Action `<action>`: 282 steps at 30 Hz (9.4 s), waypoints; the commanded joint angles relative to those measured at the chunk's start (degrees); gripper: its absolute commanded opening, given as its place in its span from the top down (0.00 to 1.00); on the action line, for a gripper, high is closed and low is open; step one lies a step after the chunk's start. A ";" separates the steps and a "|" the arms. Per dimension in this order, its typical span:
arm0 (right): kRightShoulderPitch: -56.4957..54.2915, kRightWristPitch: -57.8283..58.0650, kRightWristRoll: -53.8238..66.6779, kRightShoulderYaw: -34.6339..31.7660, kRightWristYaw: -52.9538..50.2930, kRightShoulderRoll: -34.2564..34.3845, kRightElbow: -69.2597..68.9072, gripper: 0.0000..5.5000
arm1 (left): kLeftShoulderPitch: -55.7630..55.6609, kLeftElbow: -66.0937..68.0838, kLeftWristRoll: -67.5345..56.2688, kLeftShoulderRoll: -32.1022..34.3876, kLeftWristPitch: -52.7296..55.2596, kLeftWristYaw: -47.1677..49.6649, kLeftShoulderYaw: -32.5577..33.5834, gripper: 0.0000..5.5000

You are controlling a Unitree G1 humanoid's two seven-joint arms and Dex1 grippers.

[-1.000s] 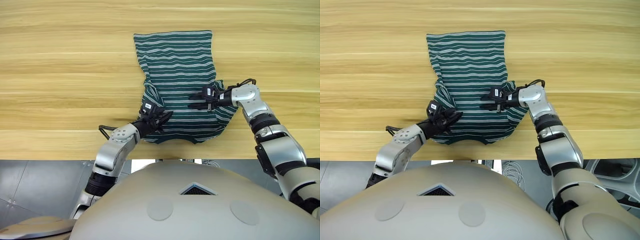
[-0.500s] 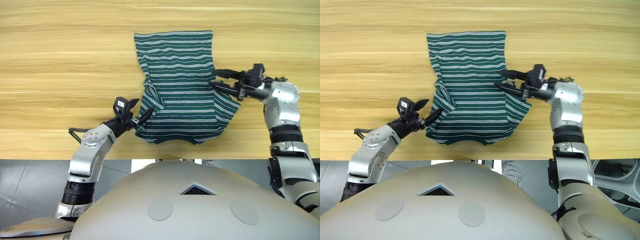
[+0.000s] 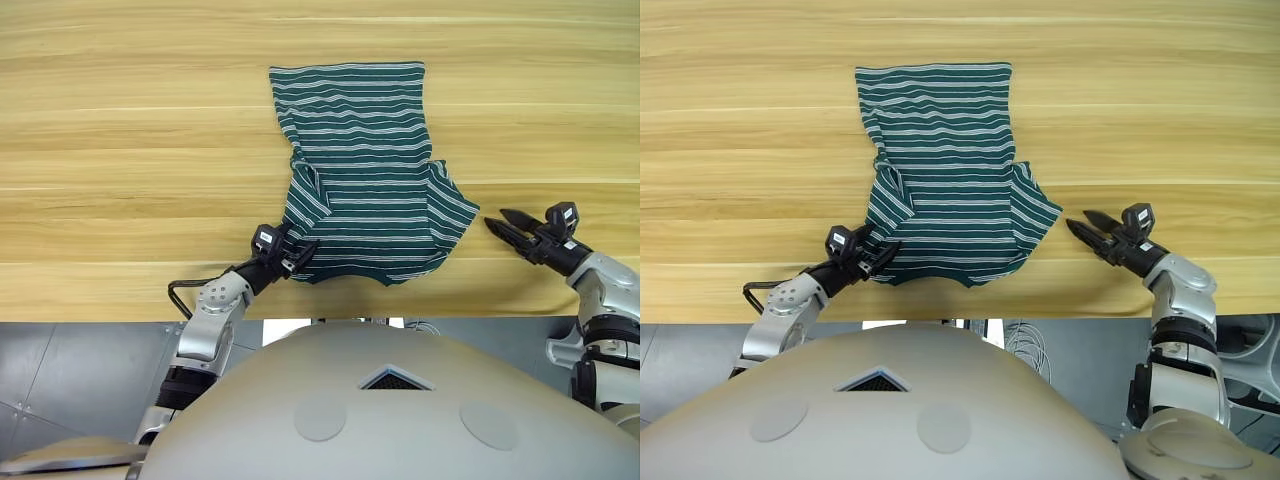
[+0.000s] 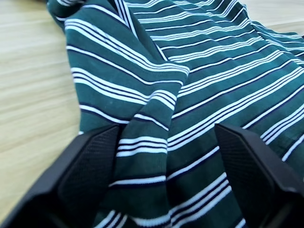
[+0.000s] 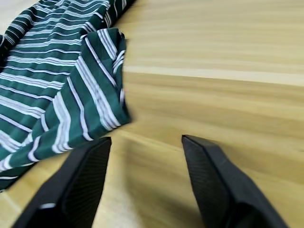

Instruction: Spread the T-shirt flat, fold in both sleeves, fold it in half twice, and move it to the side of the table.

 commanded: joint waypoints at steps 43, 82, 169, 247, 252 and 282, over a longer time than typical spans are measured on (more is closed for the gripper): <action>-1.21 22.84 -1.52 5.65 -5.88 0.37 -22.19 1.00 | 4.20 -1.56 2.66 -0.61 0.10 1.91 -0.26 0.35; 1.16 19.64 -20.29 29.30 -9.12 -4.94 -57.66 0.72 | 7.29 -2.31 4.60 0.14 0.00 2.89 -2.18 0.35; -18.39 -67.70 -31.30 41.35 -9.23 -3.00 12.64 1.00 | -22.74 36.12 48.14 25.66 -60.14 6.33 -15.77 0.27; -49.99 -7.19 -16.14 18.66 -9.01 9.39 36.64 0.79 | -57.45 79.32 2.85 2.94 -39.35 -22.55 11.57 1.00; -47.55 -6.59 -20.95 18.32 -10.09 11.08 36.46 0.61 | -56.79 79.18 -0.49 -1.08 -34.50 -24.13 18.14 1.00; -44.16 -21.55 -21.63 7.00 -14.87 16.98 31.37 0.02 | -47.25 57.38 -1.14 -8.15 -32.33 -10.08 28.46 0.22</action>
